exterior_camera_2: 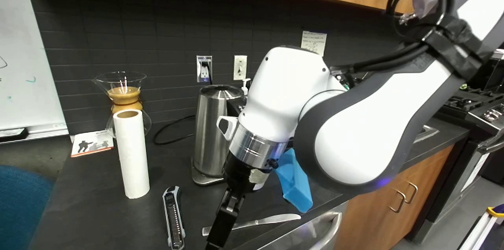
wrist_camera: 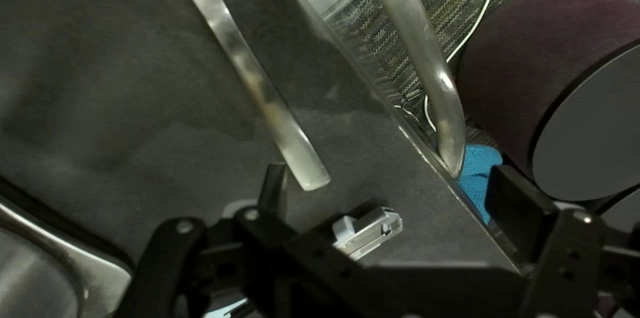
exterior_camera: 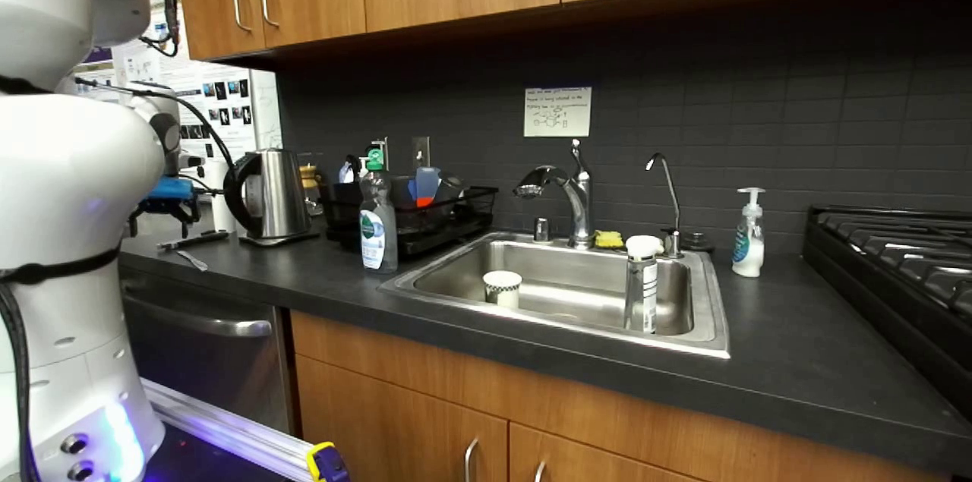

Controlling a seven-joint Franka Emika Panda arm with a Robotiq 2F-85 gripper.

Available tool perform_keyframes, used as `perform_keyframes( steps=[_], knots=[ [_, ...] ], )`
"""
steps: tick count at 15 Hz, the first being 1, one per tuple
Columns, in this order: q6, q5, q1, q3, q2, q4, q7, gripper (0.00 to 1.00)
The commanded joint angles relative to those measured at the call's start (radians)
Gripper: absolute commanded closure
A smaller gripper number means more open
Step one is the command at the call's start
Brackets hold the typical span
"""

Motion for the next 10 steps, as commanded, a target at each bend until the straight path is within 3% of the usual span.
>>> perform_keyframes(
  steps=[1,10],
  knots=[
    [-0.056,0.071,-0.008,0.003,-0.103,-0.046,-0.039,0.00],
    [-0.148,0.255,0.046,-0.042,-0.299,-0.172,-0.110,0.00]
  ],
)
